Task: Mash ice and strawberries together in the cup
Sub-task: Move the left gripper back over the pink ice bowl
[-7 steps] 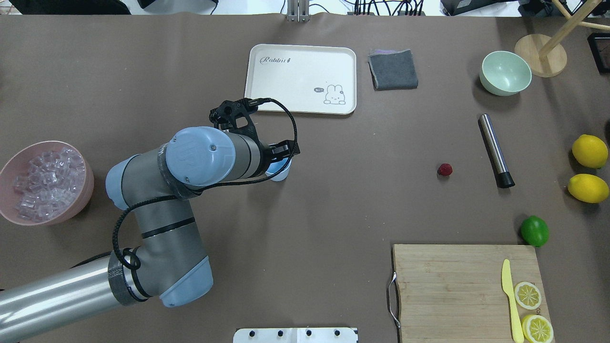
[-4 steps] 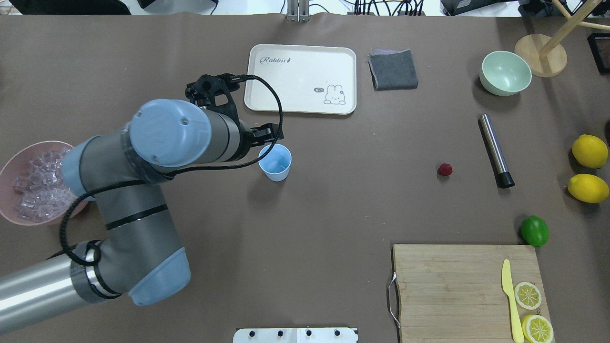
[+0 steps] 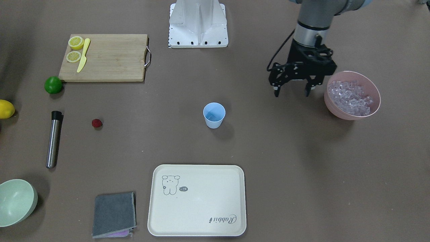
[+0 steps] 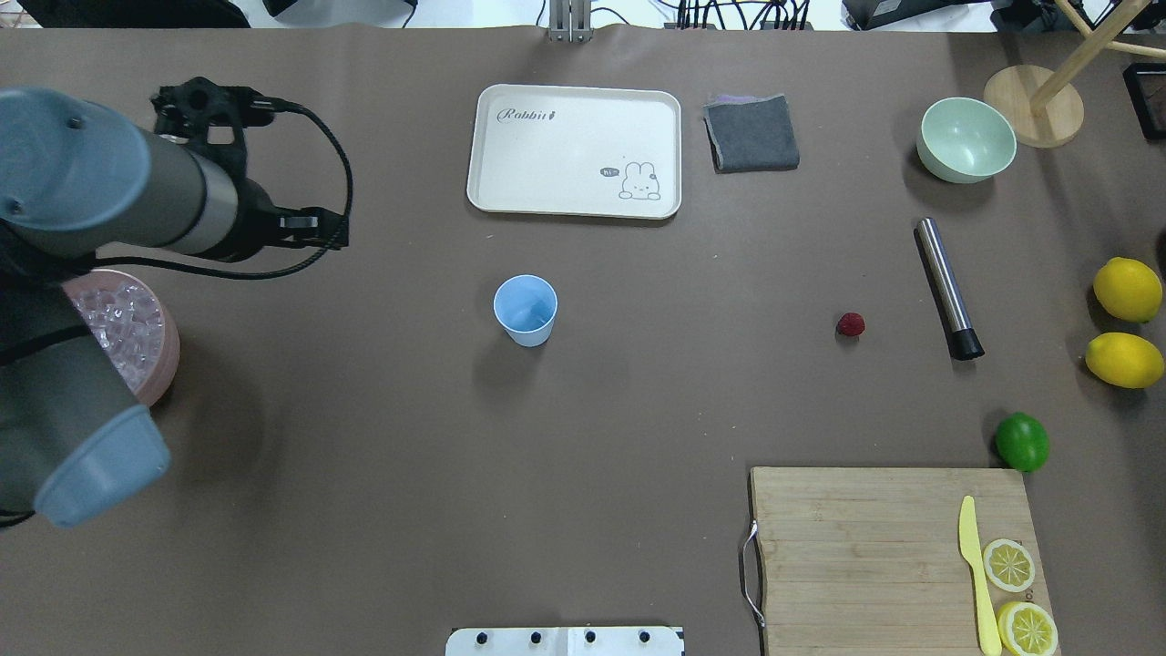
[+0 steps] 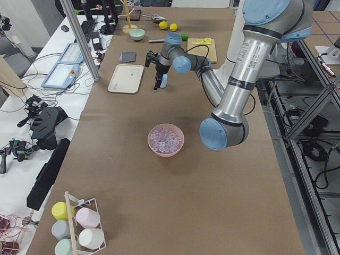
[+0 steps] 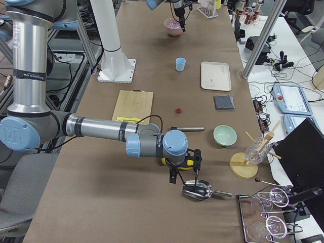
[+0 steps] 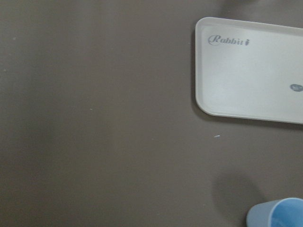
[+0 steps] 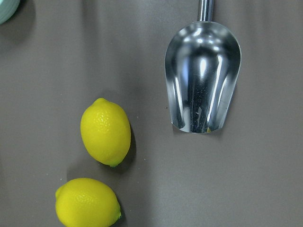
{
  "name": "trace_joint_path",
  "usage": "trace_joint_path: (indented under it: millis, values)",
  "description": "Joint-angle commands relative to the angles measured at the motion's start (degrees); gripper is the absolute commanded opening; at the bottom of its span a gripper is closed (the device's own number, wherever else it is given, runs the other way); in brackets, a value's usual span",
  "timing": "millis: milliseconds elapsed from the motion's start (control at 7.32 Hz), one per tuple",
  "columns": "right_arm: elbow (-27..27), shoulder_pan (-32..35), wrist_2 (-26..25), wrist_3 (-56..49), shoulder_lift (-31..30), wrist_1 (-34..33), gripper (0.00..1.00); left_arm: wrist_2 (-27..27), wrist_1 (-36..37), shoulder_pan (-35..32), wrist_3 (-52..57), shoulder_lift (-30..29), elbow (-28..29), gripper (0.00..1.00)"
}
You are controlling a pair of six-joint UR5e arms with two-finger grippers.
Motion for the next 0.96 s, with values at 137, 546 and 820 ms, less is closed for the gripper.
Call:
trace_joint_path:
  millis: [137,546,820]
  values:
    - [0.43,0.07,0.10,0.01,0.06,0.00,1.00,-10.64,-13.36,-12.65,16.71,13.20,4.92,0.97]
    - [0.87,0.07,0.45,0.89,0.24,0.00,1.00,-10.47,-23.47,-12.67,15.75,21.43,7.43,0.97]
    - [0.87,-0.01,0.45,0.98,0.24,0.00,1.00,-10.38,-32.03,-12.58,15.67,27.44,7.78,0.97]
